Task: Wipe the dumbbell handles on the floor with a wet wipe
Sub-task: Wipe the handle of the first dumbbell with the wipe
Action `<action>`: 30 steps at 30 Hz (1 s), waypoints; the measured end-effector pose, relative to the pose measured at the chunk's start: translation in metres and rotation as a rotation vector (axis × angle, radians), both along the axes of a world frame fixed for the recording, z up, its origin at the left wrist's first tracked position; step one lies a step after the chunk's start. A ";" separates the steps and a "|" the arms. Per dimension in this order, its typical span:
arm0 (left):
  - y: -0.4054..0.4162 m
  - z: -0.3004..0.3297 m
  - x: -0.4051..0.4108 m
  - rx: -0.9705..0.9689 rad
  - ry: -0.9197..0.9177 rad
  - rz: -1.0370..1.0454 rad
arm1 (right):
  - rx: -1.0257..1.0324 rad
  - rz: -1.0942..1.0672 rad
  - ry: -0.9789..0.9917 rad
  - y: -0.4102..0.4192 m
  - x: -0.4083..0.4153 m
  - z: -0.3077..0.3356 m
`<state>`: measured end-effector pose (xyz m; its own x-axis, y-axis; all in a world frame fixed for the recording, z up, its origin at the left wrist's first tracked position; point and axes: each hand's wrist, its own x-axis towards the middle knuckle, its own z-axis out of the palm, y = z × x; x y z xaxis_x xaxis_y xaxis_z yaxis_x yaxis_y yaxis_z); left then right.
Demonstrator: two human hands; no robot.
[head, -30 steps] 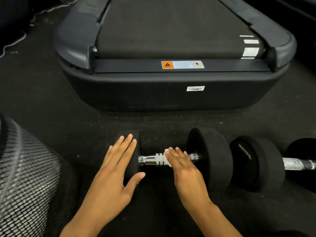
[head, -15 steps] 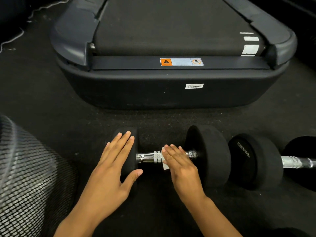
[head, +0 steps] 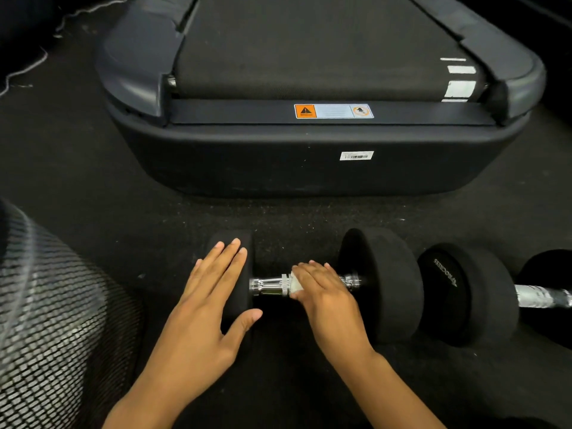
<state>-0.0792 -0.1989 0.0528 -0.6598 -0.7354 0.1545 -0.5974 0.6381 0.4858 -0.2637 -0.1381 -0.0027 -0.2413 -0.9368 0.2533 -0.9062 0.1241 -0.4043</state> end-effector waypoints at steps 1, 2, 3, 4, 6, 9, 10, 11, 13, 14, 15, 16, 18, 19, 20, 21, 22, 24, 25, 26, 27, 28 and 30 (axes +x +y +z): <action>0.000 0.000 0.000 0.001 0.000 0.001 | -0.015 0.005 -0.019 -0.002 0.000 0.002; 0.000 0.000 0.001 0.002 0.003 0.001 | -0.009 0.021 -0.030 -0.002 -0.001 0.002; 0.000 0.000 0.001 0.002 0.003 0.001 | 0.018 0.045 -0.056 -0.001 -0.001 0.004; 0.000 -0.001 0.001 0.005 0.001 0.002 | 0.034 0.064 -0.088 0.001 -0.001 0.003; -0.001 0.000 0.000 0.008 0.000 0.004 | 0.021 0.076 -0.143 0.005 -0.003 0.002; -0.002 -0.001 0.000 0.001 0.001 -0.004 | -0.061 0.053 -0.129 0.001 -0.004 0.002; -0.002 -0.001 0.000 0.001 0.001 -0.005 | -0.099 0.044 -0.131 0.001 -0.004 0.002; -0.002 -0.001 0.001 0.003 0.000 -0.005 | -0.130 0.040 -0.128 0.002 -0.005 0.001; -0.002 -0.001 0.001 0.003 -0.006 -0.009 | -0.167 0.005 -0.106 0.005 -0.005 0.000; -0.002 -0.001 0.002 0.000 -0.006 -0.011 | -0.168 -0.033 -0.096 0.003 -0.004 -0.001; -0.002 0.000 0.002 -0.004 -0.004 -0.011 | -0.152 -0.071 -0.092 -0.002 -0.001 0.000; -0.003 -0.001 0.002 -0.007 -0.003 -0.012 | -0.128 -0.095 -0.087 -0.007 0.002 0.000; -0.004 -0.002 0.001 -0.010 -0.004 -0.013 | -0.105 -0.082 -0.040 -0.010 0.007 -0.003; -0.004 -0.002 0.001 -0.007 -0.002 -0.012 | -0.095 -0.049 -0.016 -0.006 0.007 -0.004; -0.004 -0.002 0.001 -0.002 0.003 -0.011 | -0.086 -0.016 0.002 0.001 0.004 -0.005; -0.003 -0.001 0.001 0.002 0.010 -0.013 | -0.066 0.013 0.021 0.008 -0.001 -0.005; -0.003 -0.001 0.001 0.001 0.016 -0.013 | -0.052 0.011 0.031 0.011 -0.006 -0.004; -0.002 -0.001 0.000 -0.002 0.015 -0.003 | -0.015 -0.050 -0.019 0.003 -0.007 -0.002; -0.002 -0.002 0.000 -0.001 0.009 0.001 | -0.001 -0.065 -0.056 -0.004 -0.003 -0.001; -0.002 -0.003 0.001 0.000 0.005 0.002 | 0.015 -0.062 -0.079 -0.009 0.003 0.001; -0.002 -0.003 0.001 0.003 0.006 0.002 | 0.024 -0.039 -0.082 -0.010 0.010 0.001; -0.002 -0.003 0.001 0.008 0.009 0.001 | 0.012 0.001 -0.065 -0.006 0.012 -0.001; -0.002 -0.002 0.001 0.016 0.021 -0.002 | -0.021 0.061 -0.032 0.004 0.005 0.000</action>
